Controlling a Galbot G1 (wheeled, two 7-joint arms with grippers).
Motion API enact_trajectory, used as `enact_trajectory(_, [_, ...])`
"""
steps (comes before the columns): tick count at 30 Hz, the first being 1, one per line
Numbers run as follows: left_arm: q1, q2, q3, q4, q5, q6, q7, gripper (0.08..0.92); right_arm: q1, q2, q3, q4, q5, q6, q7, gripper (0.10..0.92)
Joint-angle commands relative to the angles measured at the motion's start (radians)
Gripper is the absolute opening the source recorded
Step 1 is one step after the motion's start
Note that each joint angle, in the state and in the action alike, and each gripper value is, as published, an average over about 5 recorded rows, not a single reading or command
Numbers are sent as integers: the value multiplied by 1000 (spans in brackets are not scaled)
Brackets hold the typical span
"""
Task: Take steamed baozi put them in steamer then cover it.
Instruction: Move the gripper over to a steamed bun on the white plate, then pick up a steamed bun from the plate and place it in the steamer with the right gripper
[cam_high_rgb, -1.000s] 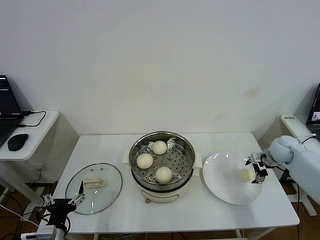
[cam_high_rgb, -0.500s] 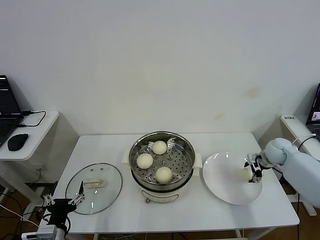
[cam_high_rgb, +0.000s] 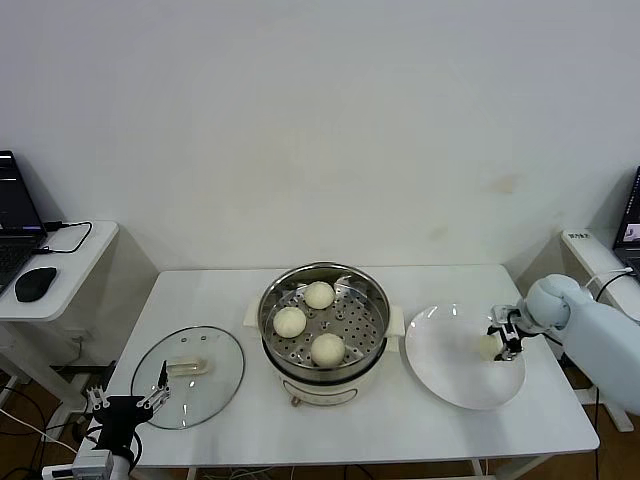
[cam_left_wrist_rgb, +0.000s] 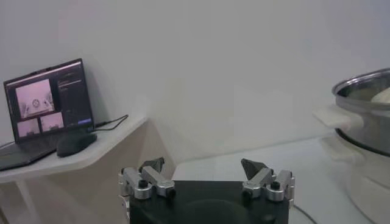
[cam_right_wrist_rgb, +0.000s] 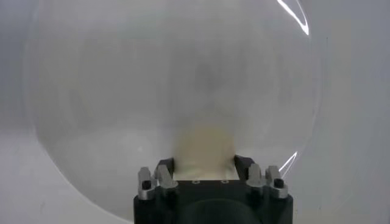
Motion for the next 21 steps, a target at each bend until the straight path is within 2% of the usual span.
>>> enact_trajectory(1, [-2, 1, 2, -1, 1, 1, 0, 823, 119, -84, -106, 112, 99, -46, -19, 603])
enact_trajectory(11, [-9, 5, 7, -5, 0, 1, 0, 823, 492, -160, -367, 310, 325, -174, -38, 606])
enact_trajectory(21, [-22, 2, 20, -22, 0, 5, -1, 823, 849, 7, -636, 485, 648, -391, 81, 619])
